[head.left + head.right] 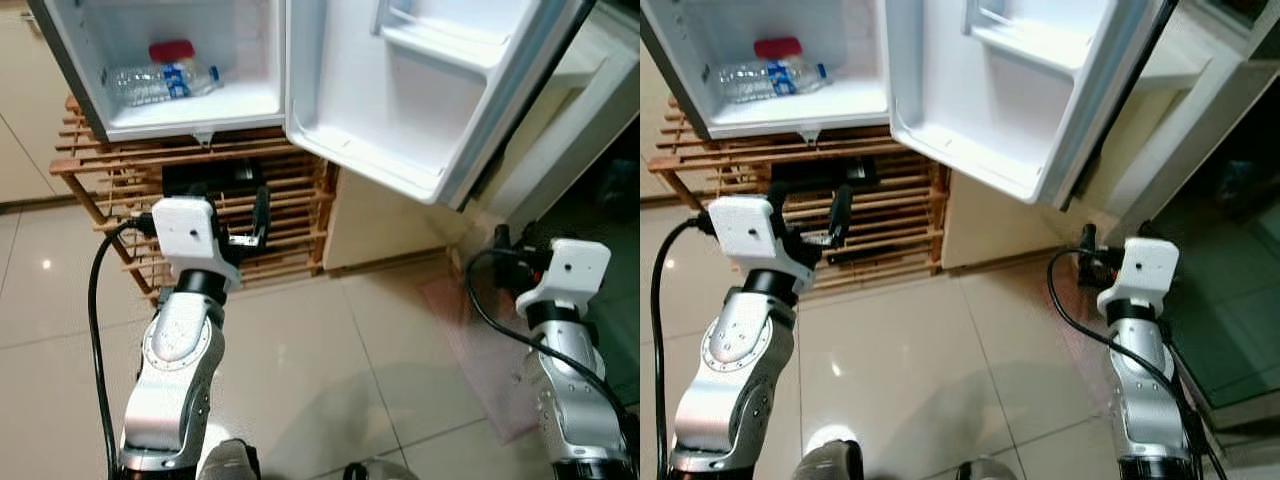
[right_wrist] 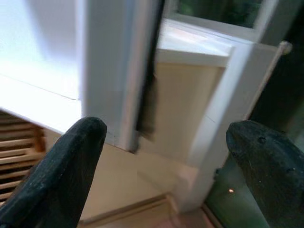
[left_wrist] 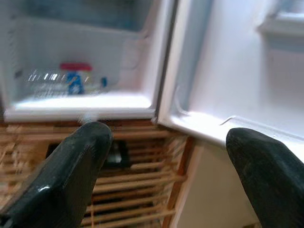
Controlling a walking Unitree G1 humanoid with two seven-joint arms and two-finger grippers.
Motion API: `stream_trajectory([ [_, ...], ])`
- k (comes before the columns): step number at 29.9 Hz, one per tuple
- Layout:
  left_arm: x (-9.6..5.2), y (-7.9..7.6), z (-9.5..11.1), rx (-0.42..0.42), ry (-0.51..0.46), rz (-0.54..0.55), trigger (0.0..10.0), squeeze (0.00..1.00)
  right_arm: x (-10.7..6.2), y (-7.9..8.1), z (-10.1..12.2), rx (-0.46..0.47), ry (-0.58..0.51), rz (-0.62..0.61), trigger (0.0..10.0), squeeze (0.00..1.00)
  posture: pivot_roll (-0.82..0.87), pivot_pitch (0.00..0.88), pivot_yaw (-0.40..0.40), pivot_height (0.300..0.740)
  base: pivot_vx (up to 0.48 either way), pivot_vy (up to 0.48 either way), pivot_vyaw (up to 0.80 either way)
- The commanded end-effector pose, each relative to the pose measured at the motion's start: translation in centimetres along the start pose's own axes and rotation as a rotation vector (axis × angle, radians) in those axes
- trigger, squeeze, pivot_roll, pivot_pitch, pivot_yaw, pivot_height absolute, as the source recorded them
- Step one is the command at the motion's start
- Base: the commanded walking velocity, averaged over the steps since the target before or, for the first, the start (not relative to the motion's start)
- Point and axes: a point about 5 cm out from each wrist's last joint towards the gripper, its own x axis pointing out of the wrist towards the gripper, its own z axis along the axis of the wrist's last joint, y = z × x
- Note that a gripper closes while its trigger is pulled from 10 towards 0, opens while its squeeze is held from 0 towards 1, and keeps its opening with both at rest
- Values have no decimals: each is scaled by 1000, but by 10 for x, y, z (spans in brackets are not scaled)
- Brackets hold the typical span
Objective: Restocking fridge
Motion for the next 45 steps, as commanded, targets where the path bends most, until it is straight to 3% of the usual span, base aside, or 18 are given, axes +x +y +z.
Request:
stream_trajectory([
  [1, 4, -2, -7, -11, 37, 30, 10000, 0, 6, 8, 2, 13, 16, 38, 10000, 0, 106, 6, -107, 740, 0, -446, 731],
  [12, 13, -17, -9, 17, 69, -57, 10000, 0, 13, 24, 2, -7, 24, 98, 10000, 0, 100, 16, -94, 740, 0, -431, 461],
  [29, 22, -14, -15, 29, 97, -29, 10000, 0, 10, 35, -3, -18, 38, 138, 10000, 0, 87, 28, -81, 740, 324, -314, 0],
  [45, 22, -13, -21, 23, 124, -8, 10000, 0, 10, 35, -10, -34, 67, 136, 10000, 0, 89, 20, -77, 740, 413, 0, 0],
])
